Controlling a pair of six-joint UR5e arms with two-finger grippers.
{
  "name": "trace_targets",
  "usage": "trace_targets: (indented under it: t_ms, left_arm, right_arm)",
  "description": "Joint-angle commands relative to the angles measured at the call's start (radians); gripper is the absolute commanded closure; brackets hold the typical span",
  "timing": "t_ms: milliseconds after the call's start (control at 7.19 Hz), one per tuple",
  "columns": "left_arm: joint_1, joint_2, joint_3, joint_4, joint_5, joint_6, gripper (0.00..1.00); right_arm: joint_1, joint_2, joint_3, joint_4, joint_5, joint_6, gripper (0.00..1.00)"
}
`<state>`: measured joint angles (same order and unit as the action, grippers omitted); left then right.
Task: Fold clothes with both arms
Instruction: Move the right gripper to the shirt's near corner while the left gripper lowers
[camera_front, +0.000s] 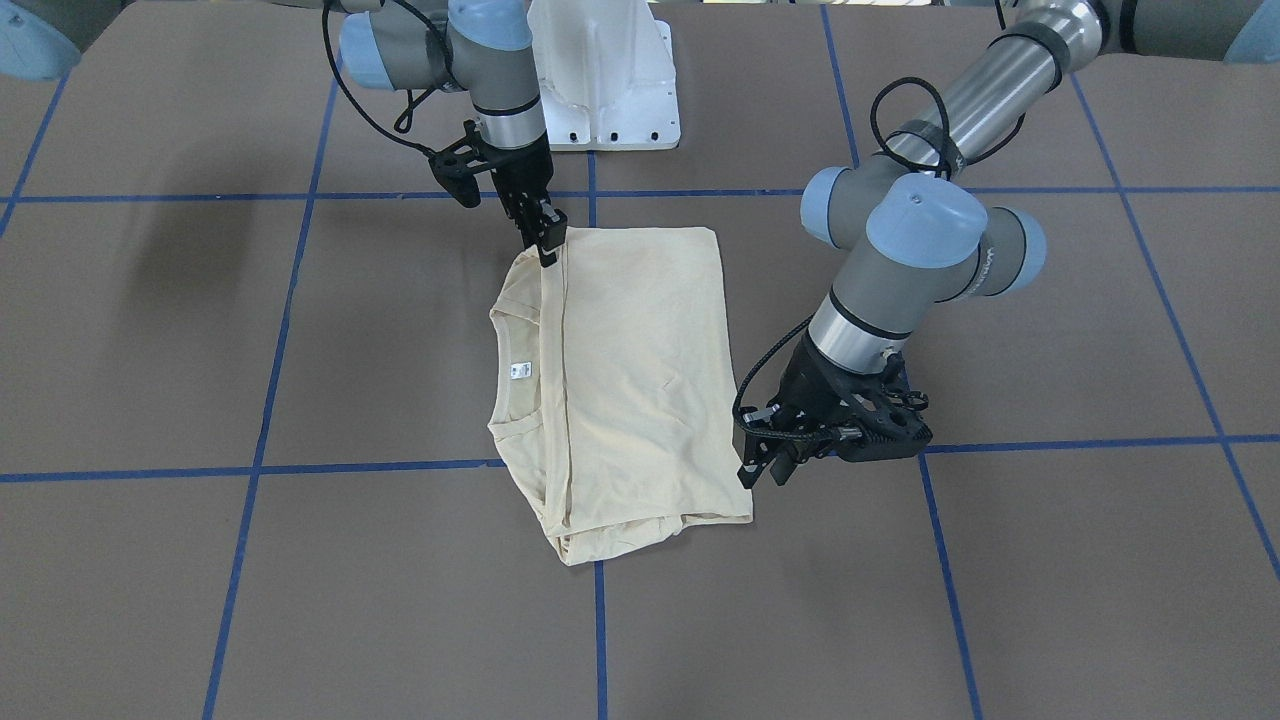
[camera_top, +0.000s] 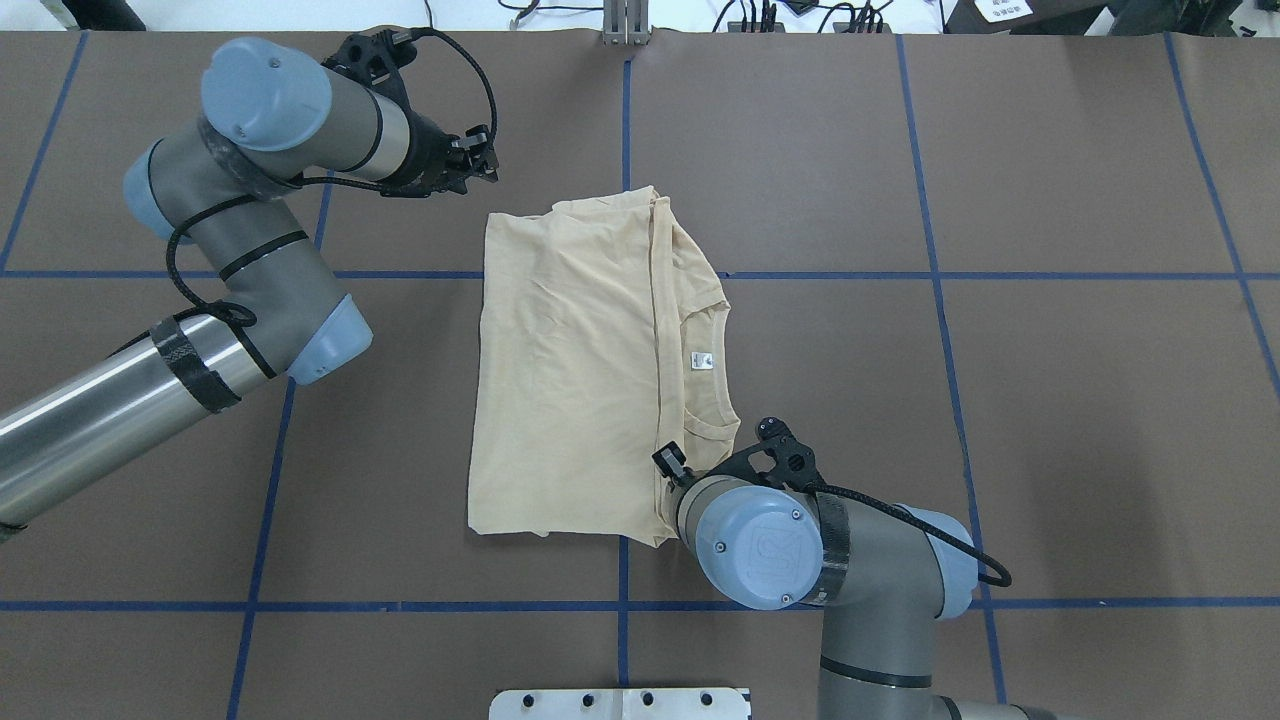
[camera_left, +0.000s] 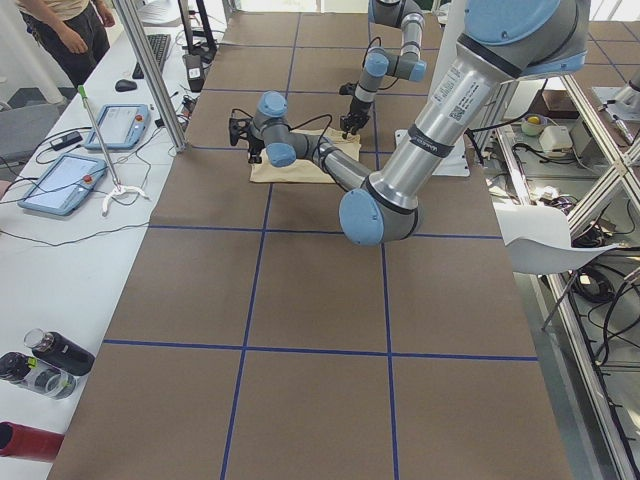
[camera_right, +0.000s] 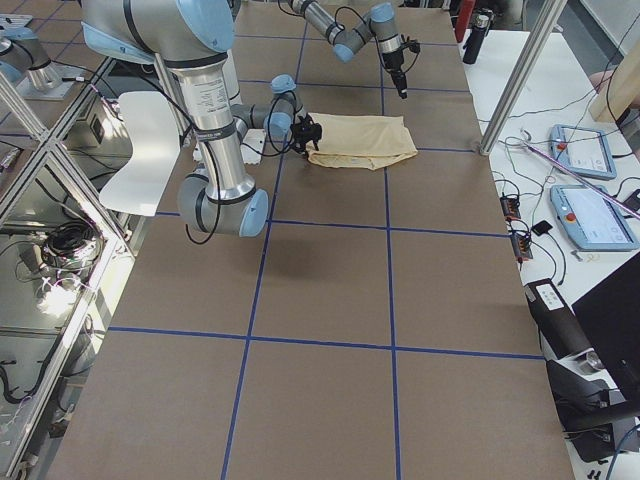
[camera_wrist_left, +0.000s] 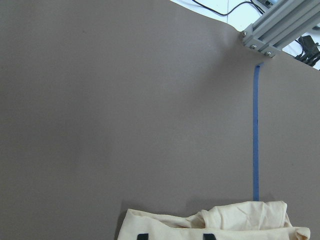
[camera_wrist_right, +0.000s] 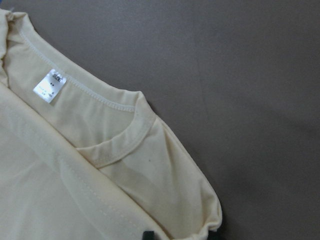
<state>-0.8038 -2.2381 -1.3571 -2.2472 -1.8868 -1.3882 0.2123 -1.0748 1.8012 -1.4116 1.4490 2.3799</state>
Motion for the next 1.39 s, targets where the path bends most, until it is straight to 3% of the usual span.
trace_targets:
  t_ms: [0,139,417,834,973,1251]
  left_arm:
    - [0.000,0.000,-0.001,0.011,0.000,0.000,0.53]
    - [0.002,0.026,-0.038,0.014,0.000,-0.015,0.53]
    - [0.068,0.240,-0.309,0.015,0.005,-0.180,0.53]
    - [0.315,0.391,-0.466,0.023,0.203,-0.537,0.53]
    - [0.393,0.446,-0.540,0.046,0.224,-0.639,0.53]
    - [0.593,0.451,-0.573,0.160,0.360,-0.788,0.54]
  right_arm:
    - [-0.005,-0.002,0.004,-0.001,0.004,-0.002,1.00]
    - [-0.004,-0.007,0.038,-0.006,0.005,-0.004,1.00]
    - [0.001,-0.040,0.093,-0.006,0.025,-0.004,1.00]
    - [-0.004,-0.071,0.113,-0.006,0.027,-0.002,1.00]
    - [-0.005,-0.071,0.113,-0.006,0.027,-0.002,1.00]
    - [-0.007,-0.070,0.113,-0.006,0.027,-0.002,1.00]
